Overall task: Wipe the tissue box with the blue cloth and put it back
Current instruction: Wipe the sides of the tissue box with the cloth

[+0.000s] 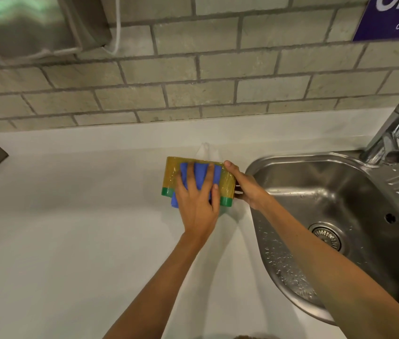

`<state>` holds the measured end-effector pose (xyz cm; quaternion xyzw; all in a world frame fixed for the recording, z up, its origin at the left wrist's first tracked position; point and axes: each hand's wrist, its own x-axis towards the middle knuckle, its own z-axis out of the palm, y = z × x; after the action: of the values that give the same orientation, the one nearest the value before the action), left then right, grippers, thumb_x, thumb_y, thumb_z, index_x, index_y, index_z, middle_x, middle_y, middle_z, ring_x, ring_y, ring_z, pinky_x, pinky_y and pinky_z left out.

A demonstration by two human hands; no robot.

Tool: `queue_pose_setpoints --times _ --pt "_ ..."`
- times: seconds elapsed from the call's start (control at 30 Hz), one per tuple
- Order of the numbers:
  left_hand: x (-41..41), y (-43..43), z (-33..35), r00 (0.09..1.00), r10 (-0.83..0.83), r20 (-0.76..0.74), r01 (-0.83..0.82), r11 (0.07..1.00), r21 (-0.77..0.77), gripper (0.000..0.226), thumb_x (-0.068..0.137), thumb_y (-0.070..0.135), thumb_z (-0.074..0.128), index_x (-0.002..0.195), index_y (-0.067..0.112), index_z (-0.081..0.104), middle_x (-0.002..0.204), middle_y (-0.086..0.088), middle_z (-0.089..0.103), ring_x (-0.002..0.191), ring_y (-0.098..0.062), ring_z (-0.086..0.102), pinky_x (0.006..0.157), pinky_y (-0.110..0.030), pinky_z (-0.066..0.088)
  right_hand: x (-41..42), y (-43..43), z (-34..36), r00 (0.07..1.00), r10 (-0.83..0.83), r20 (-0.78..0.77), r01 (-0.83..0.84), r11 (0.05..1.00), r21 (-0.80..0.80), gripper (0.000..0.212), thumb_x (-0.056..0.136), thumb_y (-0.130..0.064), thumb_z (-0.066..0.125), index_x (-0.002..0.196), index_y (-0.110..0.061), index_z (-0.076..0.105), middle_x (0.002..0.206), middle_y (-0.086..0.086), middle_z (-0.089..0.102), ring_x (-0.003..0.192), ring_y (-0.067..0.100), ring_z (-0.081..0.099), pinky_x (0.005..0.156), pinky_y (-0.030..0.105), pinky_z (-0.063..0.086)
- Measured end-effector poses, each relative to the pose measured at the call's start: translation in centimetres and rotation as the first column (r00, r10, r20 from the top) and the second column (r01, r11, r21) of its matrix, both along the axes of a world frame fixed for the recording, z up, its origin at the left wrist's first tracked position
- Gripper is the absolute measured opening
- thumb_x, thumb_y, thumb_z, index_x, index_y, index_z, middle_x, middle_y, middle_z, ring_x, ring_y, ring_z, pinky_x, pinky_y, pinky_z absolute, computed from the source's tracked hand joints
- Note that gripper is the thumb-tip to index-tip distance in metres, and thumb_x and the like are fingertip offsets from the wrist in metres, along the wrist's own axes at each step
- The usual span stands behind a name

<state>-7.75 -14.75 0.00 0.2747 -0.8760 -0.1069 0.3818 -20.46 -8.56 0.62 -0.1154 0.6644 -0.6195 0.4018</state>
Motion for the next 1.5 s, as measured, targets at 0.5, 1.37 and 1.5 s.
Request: queue_pose_setpoints --times 0.5,1.37,1.5 --pt "1.4 0.8 -1.7 0.989 -0.136 0.053 0.142 0.981 -0.133 0.042 0.089 0.029 0.050 0.130 0.019 0.058 0.138 -0.018 0.053 0.126 -0.046 0.045 0.100 -0.051 0.043 -0.1 -0.2 0.1 0.999 0.046 -0.021 -0.046 0.999 0.018 0.063 0.065 -0.069 0.060 0.108 -0.023 0.066 0.098 -0.002 0.071 0.093 0.013 0.065 0.067 0.023 0.051" --pt "-0.5 -2.7 0.8 0.991 0.131 -0.017 -0.125 0.974 0.188 0.044 0.094 0.019 0.046 0.137 0.016 0.049 0.146 -0.020 0.041 0.130 -0.047 0.036 0.107 -0.052 0.033 0.5 -0.5 0.0 0.998 0.009 -0.058 -0.011 1.000 -0.024 0.053 0.074 -0.057 0.062 0.110 -0.018 0.059 0.100 -0.003 0.067 0.094 0.014 0.062 0.070 0.025 0.050" --pt "0.0 0.3 -0.6 0.999 -0.007 0.054 0.006 1.000 0.012 0.044 0.093 0.025 0.044 0.134 0.014 0.053 0.139 -0.021 0.050 0.126 -0.048 0.044 0.103 -0.054 0.040 0.7 -0.6 -0.4 0.997 -0.050 -0.061 0.047 0.998 -0.044 0.039 0.074 -0.054 0.065 0.090 -0.018 0.065 0.086 -0.002 0.069 0.082 0.012 0.065 0.067 0.023 0.051"
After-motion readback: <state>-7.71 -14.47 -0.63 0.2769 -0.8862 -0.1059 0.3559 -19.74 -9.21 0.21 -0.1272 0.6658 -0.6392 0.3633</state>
